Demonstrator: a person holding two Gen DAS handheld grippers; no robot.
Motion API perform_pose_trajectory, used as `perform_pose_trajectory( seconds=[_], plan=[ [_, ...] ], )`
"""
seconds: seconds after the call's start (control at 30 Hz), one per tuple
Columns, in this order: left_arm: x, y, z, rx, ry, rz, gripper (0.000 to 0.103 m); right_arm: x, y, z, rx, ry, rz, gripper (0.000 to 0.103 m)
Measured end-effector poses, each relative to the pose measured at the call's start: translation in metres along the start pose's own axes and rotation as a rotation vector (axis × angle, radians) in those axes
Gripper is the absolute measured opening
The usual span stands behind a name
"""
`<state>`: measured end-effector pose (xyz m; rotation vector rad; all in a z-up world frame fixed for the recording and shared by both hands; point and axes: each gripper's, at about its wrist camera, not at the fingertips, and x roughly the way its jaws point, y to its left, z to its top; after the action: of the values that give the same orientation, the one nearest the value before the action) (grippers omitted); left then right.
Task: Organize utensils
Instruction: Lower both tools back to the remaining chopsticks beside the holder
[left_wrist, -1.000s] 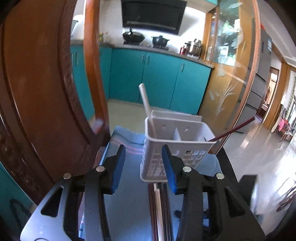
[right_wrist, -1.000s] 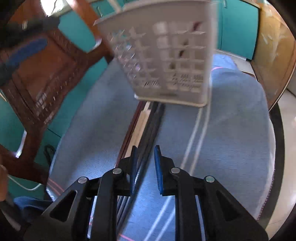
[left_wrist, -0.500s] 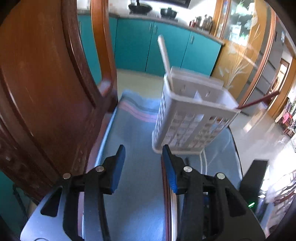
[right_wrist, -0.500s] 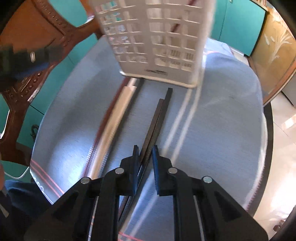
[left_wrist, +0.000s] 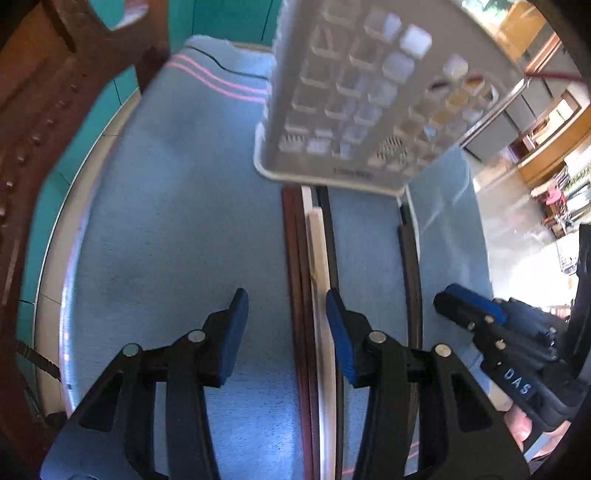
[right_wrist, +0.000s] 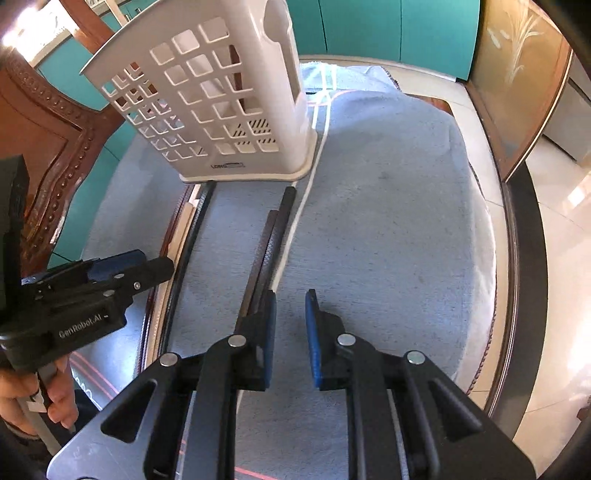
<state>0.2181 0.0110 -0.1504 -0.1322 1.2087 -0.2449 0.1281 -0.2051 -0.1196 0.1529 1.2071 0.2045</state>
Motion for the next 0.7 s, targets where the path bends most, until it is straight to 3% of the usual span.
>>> perform_pose_trajectory(
  seconds=[0.13,0.27,0.4,0.57,0.7],
  plan=[
    [0.002,-0.008,-0.003,0.030,-0.019,0.033,0.046,-0.002,0.004,-0.005,-0.011,0.000,-0.003,0.016],
    [0.003,-0.015,-0.001,0.029,-0.020,-0.018,0.017,0.002,0.007,0.002,-0.014,-0.002,-0.019,0.016],
    [0.002,-0.019,-0.003,0.020,-0.031,-0.011,0.009,0.006,0.007,0.004,-0.008,-0.002,-0.024,0.016],
    [-0.019,-0.017,-0.002,0.014,-0.065,-0.086,0.008,0.010,0.009,0.014,0.001,-0.019,0.011,0.016],
    [-0.029,-0.015,-0.004,-0.003,-0.090,-0.053,0.008,0.015,0.012,0.013,0.006,-0.014,0.043,0.016]
  ],
)
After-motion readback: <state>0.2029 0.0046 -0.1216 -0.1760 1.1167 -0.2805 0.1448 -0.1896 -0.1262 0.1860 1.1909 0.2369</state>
